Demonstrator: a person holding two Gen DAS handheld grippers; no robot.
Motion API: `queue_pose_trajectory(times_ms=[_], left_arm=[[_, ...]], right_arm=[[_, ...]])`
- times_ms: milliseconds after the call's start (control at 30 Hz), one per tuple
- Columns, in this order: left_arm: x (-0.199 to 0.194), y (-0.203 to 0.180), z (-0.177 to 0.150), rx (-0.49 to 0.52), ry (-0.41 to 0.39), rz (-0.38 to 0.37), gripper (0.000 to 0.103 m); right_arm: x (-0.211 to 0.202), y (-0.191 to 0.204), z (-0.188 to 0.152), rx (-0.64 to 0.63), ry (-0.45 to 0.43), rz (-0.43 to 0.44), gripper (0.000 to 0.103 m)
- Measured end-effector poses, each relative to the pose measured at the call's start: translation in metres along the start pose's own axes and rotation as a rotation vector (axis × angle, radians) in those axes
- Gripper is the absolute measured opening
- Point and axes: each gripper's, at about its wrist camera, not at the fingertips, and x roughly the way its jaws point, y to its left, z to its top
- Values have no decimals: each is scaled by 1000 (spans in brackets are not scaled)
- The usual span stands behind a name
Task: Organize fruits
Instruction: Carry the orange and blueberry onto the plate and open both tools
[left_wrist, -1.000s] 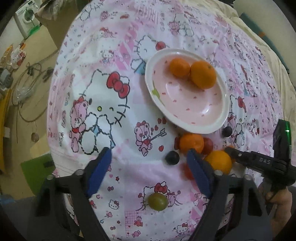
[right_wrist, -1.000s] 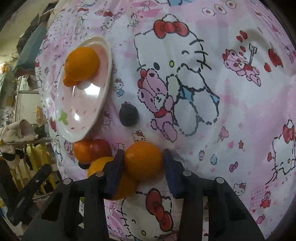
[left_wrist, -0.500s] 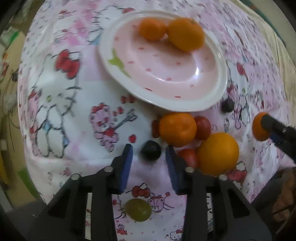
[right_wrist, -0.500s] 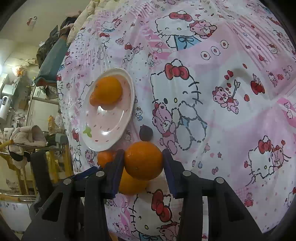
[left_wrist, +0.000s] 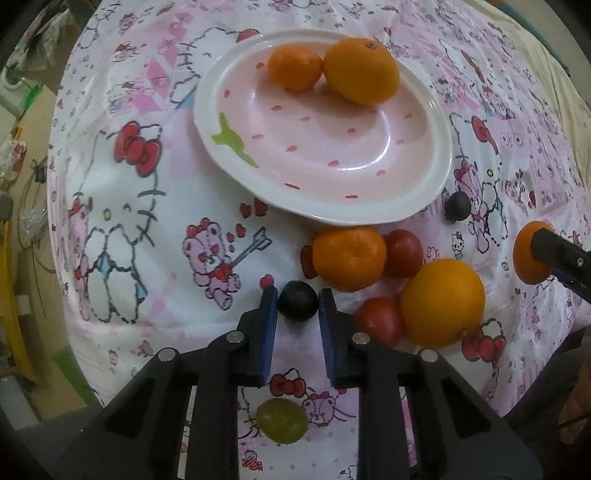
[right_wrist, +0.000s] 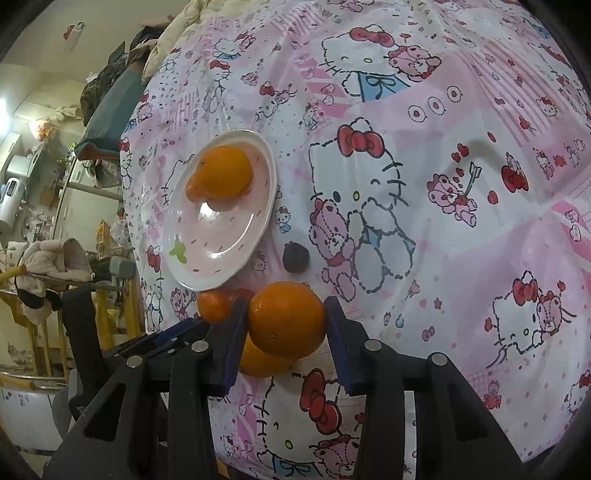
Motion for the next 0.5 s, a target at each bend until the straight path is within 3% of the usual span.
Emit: queue_pose_trajectory(times_ms=[233, 500], left_arm=[[-24, 14, -5, -37, -51, -29, 19], [-55, 32, -9, -55, -151, -4, 19]], right_arm=[[-4, 18, 2, -43, -25, 9, 43], [-19, 45, 5, -141, -76, 20, 43]])
